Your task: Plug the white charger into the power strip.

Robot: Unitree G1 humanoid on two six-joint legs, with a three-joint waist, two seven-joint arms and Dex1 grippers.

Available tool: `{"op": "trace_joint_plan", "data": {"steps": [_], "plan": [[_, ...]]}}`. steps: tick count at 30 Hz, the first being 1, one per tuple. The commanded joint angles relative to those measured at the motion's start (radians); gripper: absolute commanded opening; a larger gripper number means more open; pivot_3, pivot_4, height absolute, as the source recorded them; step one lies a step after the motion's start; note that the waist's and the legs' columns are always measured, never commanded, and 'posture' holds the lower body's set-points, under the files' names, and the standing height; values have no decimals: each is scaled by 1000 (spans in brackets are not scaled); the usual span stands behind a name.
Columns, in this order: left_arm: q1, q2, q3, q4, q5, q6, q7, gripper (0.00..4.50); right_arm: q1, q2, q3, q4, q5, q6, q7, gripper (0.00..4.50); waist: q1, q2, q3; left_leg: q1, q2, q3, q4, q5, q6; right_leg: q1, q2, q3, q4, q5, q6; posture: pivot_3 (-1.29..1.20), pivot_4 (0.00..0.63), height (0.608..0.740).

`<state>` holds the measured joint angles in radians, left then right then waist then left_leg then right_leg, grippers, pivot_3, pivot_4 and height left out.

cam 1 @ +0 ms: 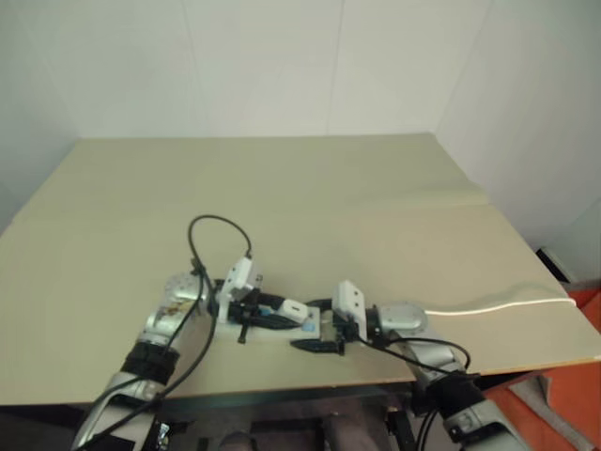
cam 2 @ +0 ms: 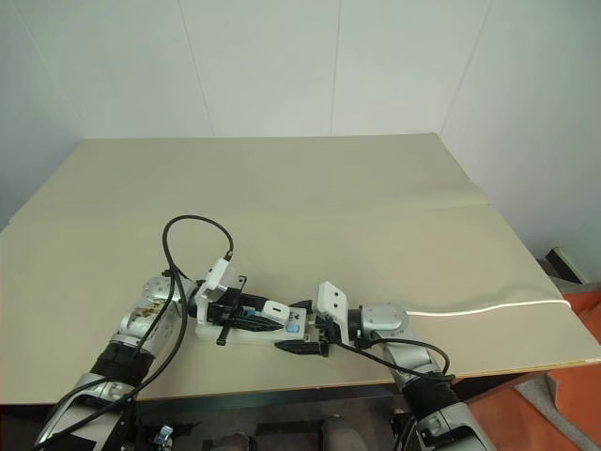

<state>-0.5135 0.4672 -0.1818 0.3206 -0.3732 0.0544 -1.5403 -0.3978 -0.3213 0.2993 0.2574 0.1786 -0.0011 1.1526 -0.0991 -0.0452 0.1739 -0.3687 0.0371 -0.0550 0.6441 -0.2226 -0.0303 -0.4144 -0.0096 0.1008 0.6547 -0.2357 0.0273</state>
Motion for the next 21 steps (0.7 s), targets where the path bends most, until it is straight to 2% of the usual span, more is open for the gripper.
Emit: {"op": "trace_joint_plan", "data": {"steps": [1,16,21], "plan": [[11,64,23,16,43,17,37,1006,19,-12,16,48,-23,10,4,3435,-1,0,0,0,0,0,0,0,0,0,0,0,0,0,0,0,150,740],[87,121,52,-62,-18,101,76,1006,4,-19,26,68,-20,-3,15,3435,-14,0,0,0,3,1,-1,0,0,-1,3,0,0,-1,-2,0,150,740],[114,165,48,-43,-38,41,-13,1006,-1,-24,29,74,-17,-5,16,3435,-24,0,0,-1,4,1,-2,0,0,-3,4,0,0,-1,-2,0,150,740]]}}
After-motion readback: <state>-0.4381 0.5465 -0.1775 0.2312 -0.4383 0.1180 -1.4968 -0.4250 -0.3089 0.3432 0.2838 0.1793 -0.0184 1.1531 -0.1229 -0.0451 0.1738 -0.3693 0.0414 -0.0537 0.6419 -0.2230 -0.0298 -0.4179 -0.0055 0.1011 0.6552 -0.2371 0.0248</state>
